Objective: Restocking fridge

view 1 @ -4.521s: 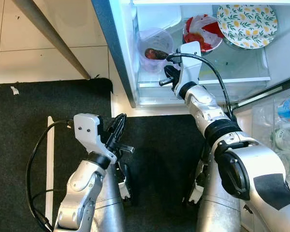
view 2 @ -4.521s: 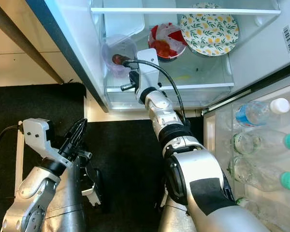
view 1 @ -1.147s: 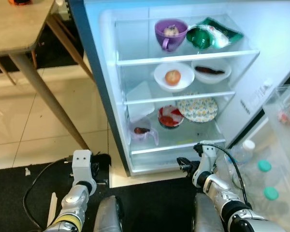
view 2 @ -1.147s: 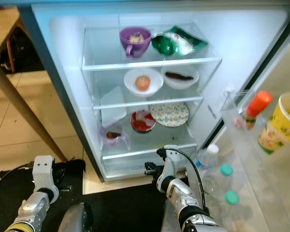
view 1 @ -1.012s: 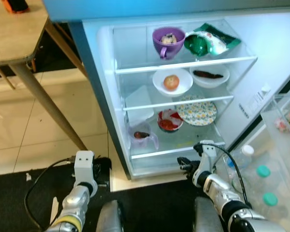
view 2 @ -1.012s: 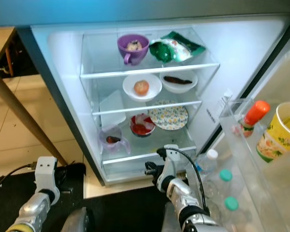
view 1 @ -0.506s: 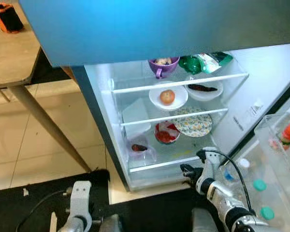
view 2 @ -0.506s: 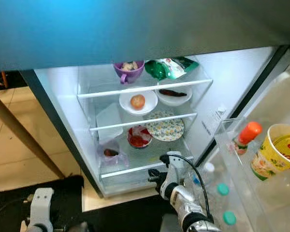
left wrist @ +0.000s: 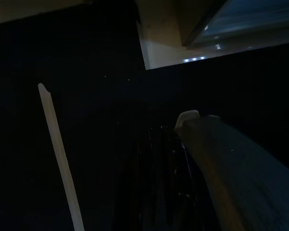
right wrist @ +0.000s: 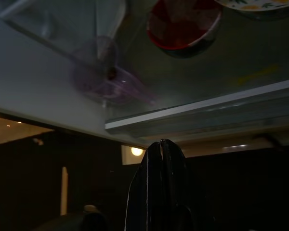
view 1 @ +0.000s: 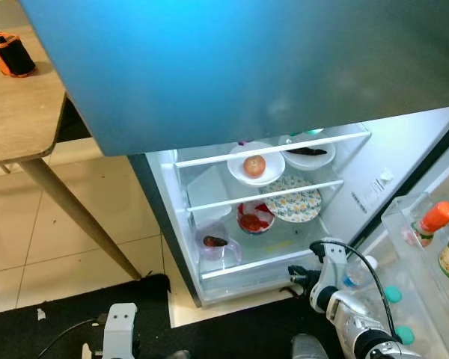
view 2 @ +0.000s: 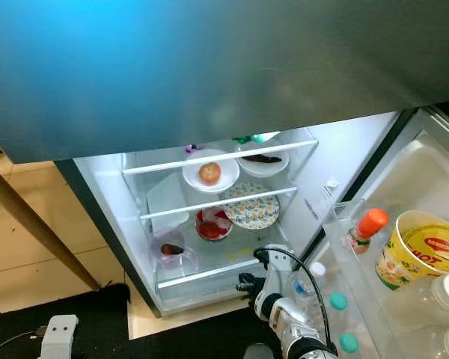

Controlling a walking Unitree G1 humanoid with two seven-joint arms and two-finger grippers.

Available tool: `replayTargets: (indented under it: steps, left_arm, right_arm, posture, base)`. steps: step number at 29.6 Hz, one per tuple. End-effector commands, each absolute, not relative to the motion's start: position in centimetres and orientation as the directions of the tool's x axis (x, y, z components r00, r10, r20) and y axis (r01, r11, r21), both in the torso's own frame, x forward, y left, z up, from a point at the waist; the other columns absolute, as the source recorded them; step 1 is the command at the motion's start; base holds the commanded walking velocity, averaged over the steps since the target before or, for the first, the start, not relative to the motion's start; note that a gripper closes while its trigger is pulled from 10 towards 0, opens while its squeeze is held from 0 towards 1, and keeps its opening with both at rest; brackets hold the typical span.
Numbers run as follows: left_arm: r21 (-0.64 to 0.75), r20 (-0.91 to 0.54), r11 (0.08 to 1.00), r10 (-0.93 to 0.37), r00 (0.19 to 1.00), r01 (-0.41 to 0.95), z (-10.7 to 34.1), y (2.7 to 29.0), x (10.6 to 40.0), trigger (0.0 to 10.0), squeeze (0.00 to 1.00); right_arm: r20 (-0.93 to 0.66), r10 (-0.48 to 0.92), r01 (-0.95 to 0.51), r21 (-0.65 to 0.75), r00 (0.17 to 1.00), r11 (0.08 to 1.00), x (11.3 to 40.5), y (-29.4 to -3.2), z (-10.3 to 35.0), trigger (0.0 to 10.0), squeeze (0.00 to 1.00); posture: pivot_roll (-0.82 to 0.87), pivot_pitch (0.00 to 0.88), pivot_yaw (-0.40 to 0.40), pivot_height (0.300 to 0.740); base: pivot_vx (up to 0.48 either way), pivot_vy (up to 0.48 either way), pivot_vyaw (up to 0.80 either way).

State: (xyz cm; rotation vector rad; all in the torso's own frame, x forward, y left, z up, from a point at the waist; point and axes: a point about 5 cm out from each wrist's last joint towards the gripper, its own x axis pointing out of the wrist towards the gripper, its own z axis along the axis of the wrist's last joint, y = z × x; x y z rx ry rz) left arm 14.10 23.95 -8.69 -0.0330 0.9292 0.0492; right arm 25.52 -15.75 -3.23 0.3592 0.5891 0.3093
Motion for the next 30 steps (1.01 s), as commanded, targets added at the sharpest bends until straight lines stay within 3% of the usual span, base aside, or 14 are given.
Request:
replayTargets:
  steps: [1, 19, 30]
  left_arm:
    - [-0.014, -0.82, 0.998, 0.028, 0.572, -0.069, -9.1, 23.6, 13.3, 10.0, 0.0]
    - [-0.037, -0.825, 0.998, 0.001, 0.565, -0.055, -9.4, 22.7, 13.2, 10.0, 0.0]
    - [-0.048, -0.828, 0.997, -0.01, 0.561, -0.054, -9.5, 22.1, 13.3, 10.0, 0.0]
  right_arm:
    - [-0.499, 0.375, -0.156, 0.426, 0.781, 0.891, 24.8, -16.0, -3.8, 10.0, 0.0]
    - [-0.559, 0.357, -0.136, 0.398, 0.748, 0.907, 23.5, -16.5, -4.8, 10.0, 0.0]
    - [-0.66, 0.326, -0.136, 0.323, 0.677, 0.937, 21.4, -17.0, -6.3, 10.0, 0.0]
  posture:
    - [0.02, 0.037, 0.004, 0.664]
    - [0.01, 0.033, 0.005, 0.722]
    - [0.01, 0.021, 0.001, 0.74]
  base:
    - [0.0, 0.0, 0.0]
    - [0.0, 0.0, 0.0]
    - [0.0, 0.0, 0.0]
